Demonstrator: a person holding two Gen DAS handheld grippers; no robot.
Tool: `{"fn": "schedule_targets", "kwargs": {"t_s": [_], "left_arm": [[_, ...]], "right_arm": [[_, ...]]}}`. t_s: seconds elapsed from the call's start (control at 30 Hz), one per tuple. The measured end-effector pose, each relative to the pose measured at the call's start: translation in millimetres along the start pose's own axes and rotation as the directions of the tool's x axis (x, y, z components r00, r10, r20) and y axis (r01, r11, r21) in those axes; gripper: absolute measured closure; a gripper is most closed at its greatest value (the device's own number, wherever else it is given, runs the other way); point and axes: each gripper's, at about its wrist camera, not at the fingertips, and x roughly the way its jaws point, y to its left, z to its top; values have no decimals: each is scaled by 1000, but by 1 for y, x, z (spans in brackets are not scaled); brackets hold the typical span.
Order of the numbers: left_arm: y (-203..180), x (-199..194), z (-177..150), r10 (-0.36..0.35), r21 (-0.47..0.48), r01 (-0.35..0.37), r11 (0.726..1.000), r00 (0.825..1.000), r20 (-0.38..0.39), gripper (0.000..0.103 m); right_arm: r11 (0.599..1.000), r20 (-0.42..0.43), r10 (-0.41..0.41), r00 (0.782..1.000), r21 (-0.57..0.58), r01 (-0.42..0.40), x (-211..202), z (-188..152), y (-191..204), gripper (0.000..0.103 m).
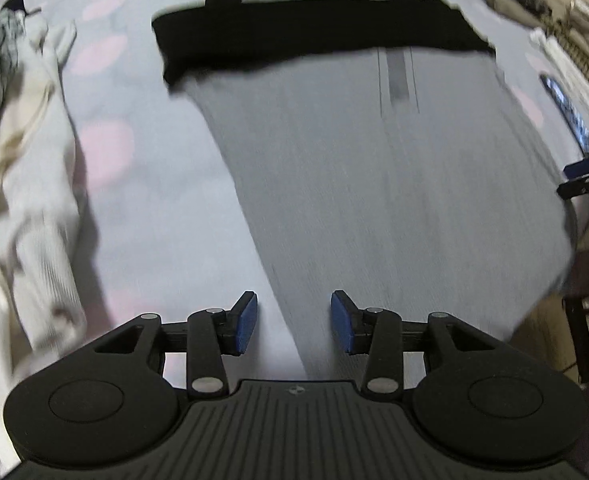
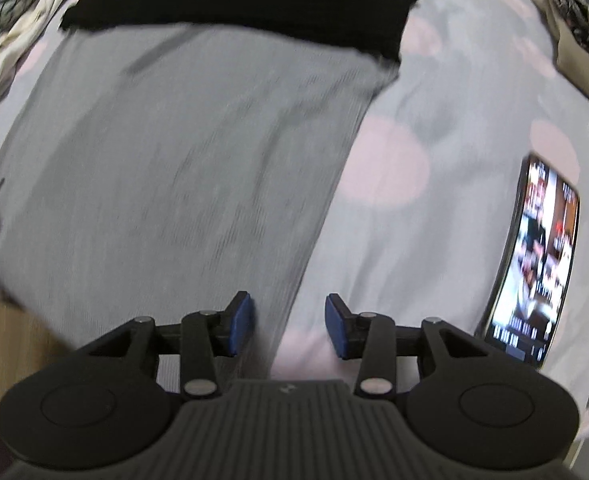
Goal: Fold clothes
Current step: 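Open both grippers and move them to the grey shirt hem, then grasp the grey hem corners with both grippers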
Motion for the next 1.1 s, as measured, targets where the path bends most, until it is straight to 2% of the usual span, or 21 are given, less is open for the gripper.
{"fn": "schedule_targets", "kwargs": {"t_s": [0.17, 0.4, 0.57, 0.8, 0.87, 0.9, 0.93, 0.97, 1.1], "left_arm": [[-17, 0, -26, -12, 22, 13, 1000, 997, -72, 64], [-36, 12, -52, 14, 95, 3, 995, 984, -177, 64], [-44, 26, -67, 27, 146, 8, 989, 972, -235, 64], [-35, 42, -75, 7, 95, 15, 995, 973, -232, 65], [-33, 45, -76, 4, 87, 17, 996, 973, -231, 80], [-33, 45, -76, 0, 87, 21, 996, 972, -233, 84], [-33, 44, -76, -3, 88, 24, 996, 972, -235, 92], [-33, 42, -76, -10, 87, 31, 996, 971, -239, 95], [-30, 28, -71, -49, 82, 71, 994, 967, -248, 98]], "right_arm": [[997, -57, 35, 998, -60, -39, -3, -31, 13, 59], [982, -166, 14, 986, -186, -46, 16, -61, 41, 60], [983, -203, 2, 979, -181, -39, 37, -68, 37, 67], [991, -215, 41, 976, -118, -67, 50, -69, 30, 67], [992, -216, 40, 976, -109, -65, 53, -70, 28, 76], [993, -216, 34, 976, -107, -58, 53, -71, 27, 88], [993, -220, 43, 975, -96, -66, 52, -71, 27, 94], [993, -223, 53, 973, -87, -74, 51, -71, 27, 98], [989, -228, 75, 971, -108, -102, 35, -73, 33, 99]]}}
